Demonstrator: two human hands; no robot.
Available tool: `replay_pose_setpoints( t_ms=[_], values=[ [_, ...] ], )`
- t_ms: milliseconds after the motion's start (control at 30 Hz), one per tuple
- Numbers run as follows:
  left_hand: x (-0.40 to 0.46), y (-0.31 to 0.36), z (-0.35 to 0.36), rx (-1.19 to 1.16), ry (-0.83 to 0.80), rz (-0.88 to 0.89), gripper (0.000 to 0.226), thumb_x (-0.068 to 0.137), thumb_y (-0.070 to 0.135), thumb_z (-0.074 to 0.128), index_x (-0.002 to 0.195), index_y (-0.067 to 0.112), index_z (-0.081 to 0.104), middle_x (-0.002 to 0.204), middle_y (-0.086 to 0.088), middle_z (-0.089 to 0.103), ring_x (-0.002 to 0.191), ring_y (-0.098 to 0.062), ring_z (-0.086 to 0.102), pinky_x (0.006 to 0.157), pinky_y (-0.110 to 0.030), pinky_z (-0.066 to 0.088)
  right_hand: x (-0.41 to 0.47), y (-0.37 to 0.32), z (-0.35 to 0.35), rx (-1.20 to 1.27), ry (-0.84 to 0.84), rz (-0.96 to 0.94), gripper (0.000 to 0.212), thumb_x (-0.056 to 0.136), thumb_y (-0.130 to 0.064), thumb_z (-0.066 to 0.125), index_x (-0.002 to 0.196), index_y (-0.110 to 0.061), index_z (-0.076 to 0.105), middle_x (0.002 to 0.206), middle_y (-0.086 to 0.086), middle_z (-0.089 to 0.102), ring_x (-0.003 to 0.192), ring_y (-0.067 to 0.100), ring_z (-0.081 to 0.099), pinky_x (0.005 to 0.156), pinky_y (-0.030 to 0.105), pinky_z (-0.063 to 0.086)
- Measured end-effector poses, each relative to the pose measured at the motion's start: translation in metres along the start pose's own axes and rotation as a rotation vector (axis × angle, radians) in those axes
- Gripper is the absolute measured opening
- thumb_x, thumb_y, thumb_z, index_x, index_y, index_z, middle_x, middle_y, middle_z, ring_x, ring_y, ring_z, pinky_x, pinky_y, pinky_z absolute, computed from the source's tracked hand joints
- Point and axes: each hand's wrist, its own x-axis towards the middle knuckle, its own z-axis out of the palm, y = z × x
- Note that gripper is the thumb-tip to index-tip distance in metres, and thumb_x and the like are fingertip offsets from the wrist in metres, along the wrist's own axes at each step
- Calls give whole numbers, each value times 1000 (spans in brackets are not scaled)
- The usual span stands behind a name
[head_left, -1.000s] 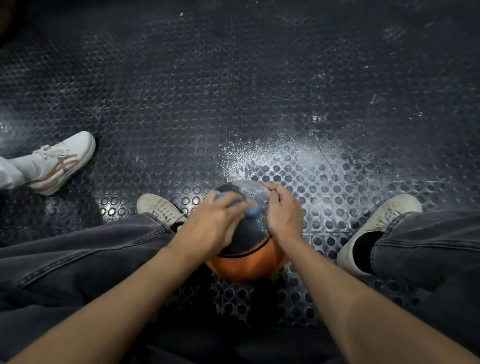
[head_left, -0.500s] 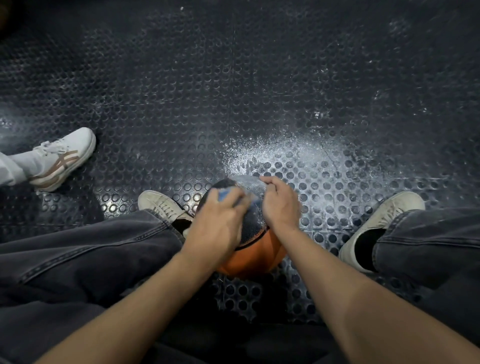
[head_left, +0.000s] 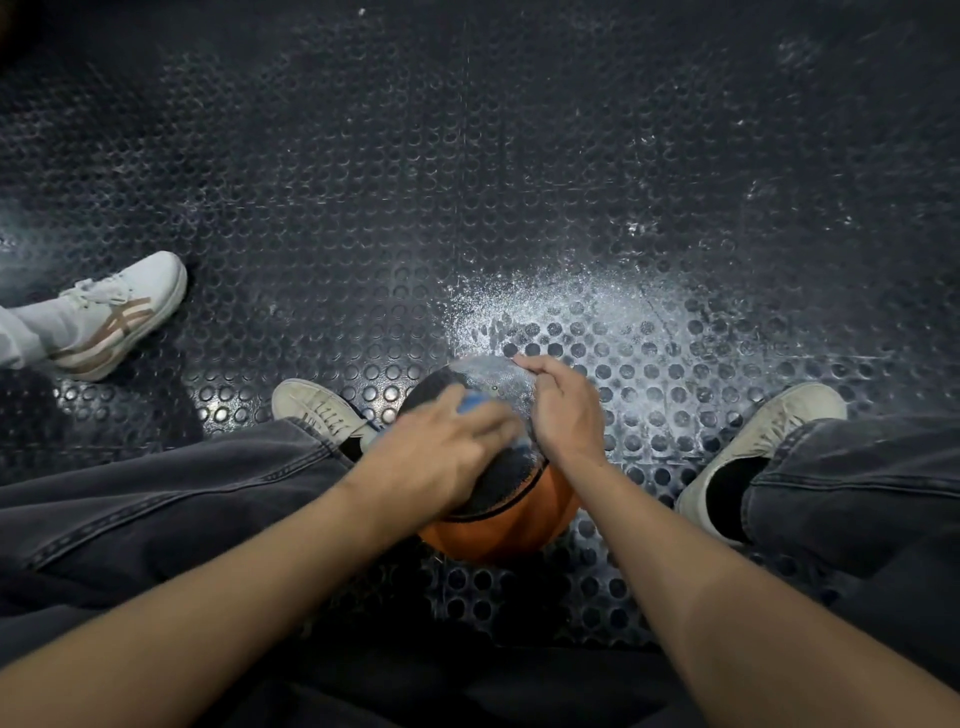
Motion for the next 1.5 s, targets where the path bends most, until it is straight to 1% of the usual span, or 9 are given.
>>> replay_pose_setpoints(
  t_ms=[200, 400, 533, 700, 833, 1000, 1167, 1333, 1500],
  values=[
    [-3, 21, 10, 38, -91, 25, 29, 93, 23, 40, 114, 19, 58, 107, 5, 55, 81, -20, 40, 58, -35, 50, -1, -7, -1, -34, 31, 27, 40, 102, -17, 36, 118, -38, 66, 129, -8, 63, 117, 17, 53, 109, 49, 33],
    [5, 2, -3, 49, 21, -122, 26, 85, 16, 53, 106, 24, 66, 102, 9, 62, 79, -19, 47, 50, -25, 45, -1, -12, -2, -39, 33, 28, 39, 103, -18, 36, 120, -35, 66, 128, -7, 63, 110, 14, 50, 110, 47, 33],
    [-10, 31, 9, 79, -140, 125, 41, 86, 23, 29, 107, 16, 63, 104, 5, 59, 83, -23, 47, 58, -37, 51, -2, -4, -3, -7, 56, 21, 39, 103, -17, 36, 116, -38, 67, 127, -9, 64, 109, 13, 53, 108, 47, 35],
    [5, 18, 5, 104, -29, -142, 41, 84, 24, 29, 105, 17, 63, 102, 3, 58, 83, -24, 42, 58, -37, 49, 0, -10, 0, 17, 58, 60, 36, 103, -19, 36, 112, -36, 66, 114, -4, 67, 104, 21, 56, 105, 51, 38],
    [-10, 35, 7, 171, -111, 108, 43, 82, 21, 29, 105, 16, 65, 101, 2, 59, 84, -25, 50, 56, -35, 47, -7, -6, 3, 24, 73, 36, 35, 102, -23, 33, 109, -41, 62, 118, -11, 63, 103, 20, 58, 99, 53, 45],
    [12, 3, 2, 122, -20, -187, 41, 91, 21, 31, 121, 24, 60, 116, 8, 59, 86, -20, 45, 62, -31, 49, -7, -9, 5, 30, 79, 37, 33, 101, -26, 31, 104, -46, 57, 106, -4, 66, 91, 20, 56, 95, 53, 46],
    [-1, 13, 3, 139, -111, 90, 36, 88, 22, 39, 117, 27, 60, 114, 10, 59, 86, -19, 49, 60, -30, 43, -9, -2, -7, 21, 68, 21, 37, 104, -18, 35, 119, -32, 65, 126, -11, 63, 100, 11, 53, 87, 33, 43],
    [21, -12, -1, -34, 13, -372, 34, 104, 26, 32, 130, 33, 53, 133, 17, 52, 92, -14, 39, 65, -26, 34, -10, -6, -1, 1, 96, 37, 33, 105, -19, 36, 115, -32, 64, 115, -12, 63, 88, 14, 56, 83, 36, 48],
    [1, 5, -2, -107, -66, -64, 31, 97, 24, 41, 117, 34, 61, 120, 17, 59, 86, -19, 47, 63, -27, 40, 1, -17, -10, -66, 70, 133, 24, 101, -14, 43, 98, -20, 67, 92, -7, 59, 75, 13, 48, 77, 31, 41]
  ],
)
